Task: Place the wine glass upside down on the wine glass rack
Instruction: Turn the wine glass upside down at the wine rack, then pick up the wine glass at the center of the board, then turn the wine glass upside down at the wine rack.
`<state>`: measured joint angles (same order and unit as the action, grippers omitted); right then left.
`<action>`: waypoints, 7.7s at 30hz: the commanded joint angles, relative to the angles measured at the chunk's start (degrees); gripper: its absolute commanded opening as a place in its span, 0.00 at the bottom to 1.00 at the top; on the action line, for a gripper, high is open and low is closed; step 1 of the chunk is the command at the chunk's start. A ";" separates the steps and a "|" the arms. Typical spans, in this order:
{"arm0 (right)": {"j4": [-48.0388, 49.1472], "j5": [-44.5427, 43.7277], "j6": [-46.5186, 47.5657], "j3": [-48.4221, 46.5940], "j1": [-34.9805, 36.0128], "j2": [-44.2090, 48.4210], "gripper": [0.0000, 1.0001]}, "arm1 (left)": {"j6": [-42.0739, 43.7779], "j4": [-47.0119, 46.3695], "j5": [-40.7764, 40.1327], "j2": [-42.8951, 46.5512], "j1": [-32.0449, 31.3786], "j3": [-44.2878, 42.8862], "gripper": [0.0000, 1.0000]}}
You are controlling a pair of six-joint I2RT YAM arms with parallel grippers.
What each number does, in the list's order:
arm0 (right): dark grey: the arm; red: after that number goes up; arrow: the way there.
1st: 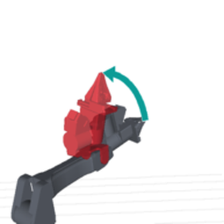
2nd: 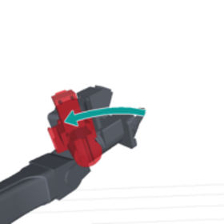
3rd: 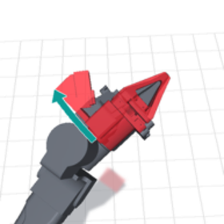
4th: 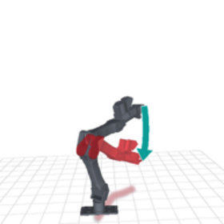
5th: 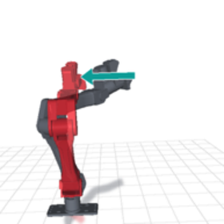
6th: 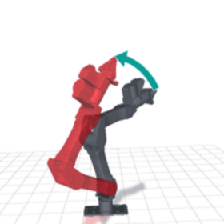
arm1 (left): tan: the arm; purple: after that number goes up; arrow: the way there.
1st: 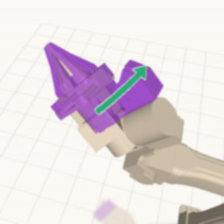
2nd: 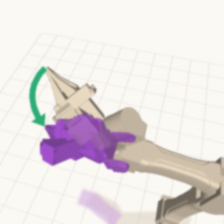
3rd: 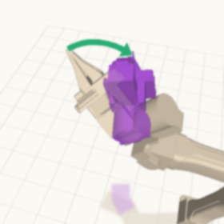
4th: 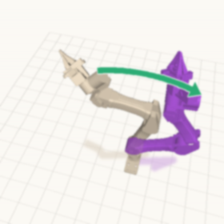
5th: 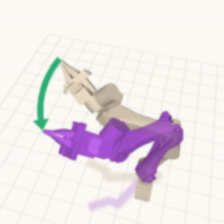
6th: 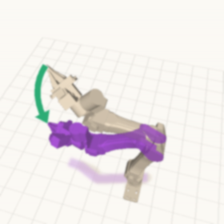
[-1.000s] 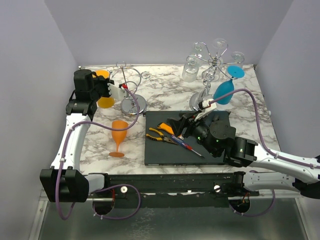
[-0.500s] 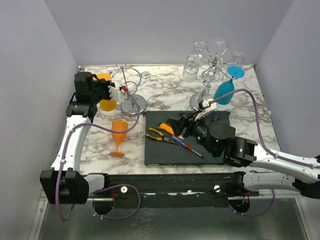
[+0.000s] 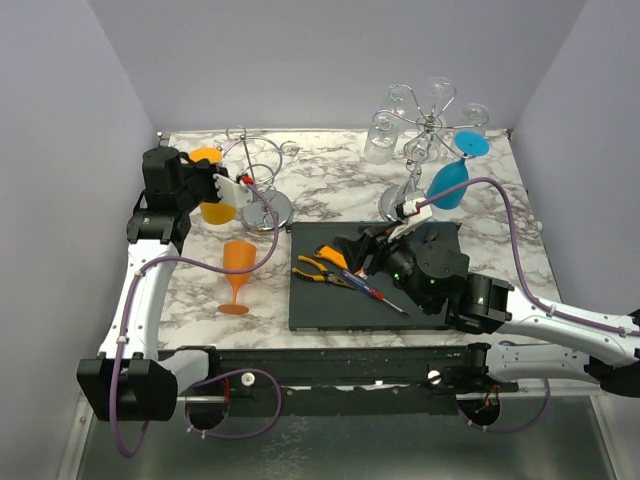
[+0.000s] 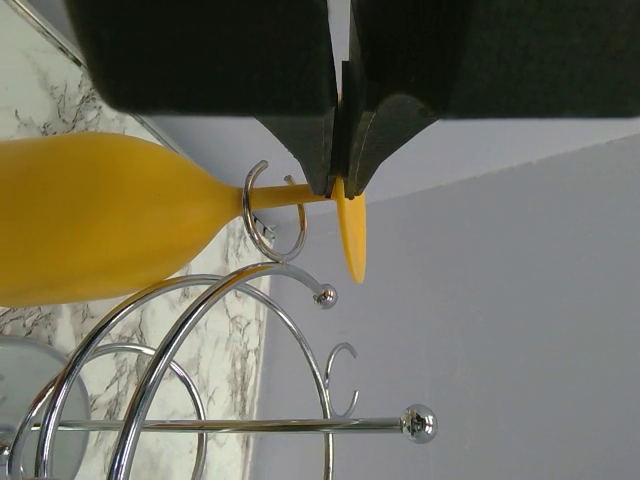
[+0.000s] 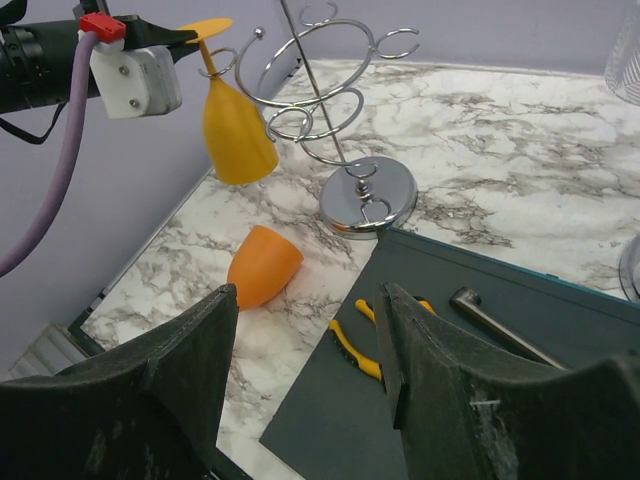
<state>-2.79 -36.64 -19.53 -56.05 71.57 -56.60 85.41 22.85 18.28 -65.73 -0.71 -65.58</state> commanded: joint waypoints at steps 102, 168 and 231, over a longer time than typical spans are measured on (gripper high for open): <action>9.72 33.77 14.90 -26.45 4.62 -60.41 0.07 | -60.14 25.14 7.34 14.16 0.18 -32.33 0.99; 12.95 53.85 -58.81 -18.95 -23.23 -33.29 0.01 | -40.10 1.15 36.82 22.94 3.58 -8.43 0.73; 17.93 50.05 -62.28 -27.91 -27.73 -49.21 0.31 | -41.42 0.72 39.19 24.44 3.61 -5.34 0.75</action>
<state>18.22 15.51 -83.42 -81.19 44.03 -104.60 45.25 23.88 55.94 -42.15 2.57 -71.31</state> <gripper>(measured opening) 0.240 0.747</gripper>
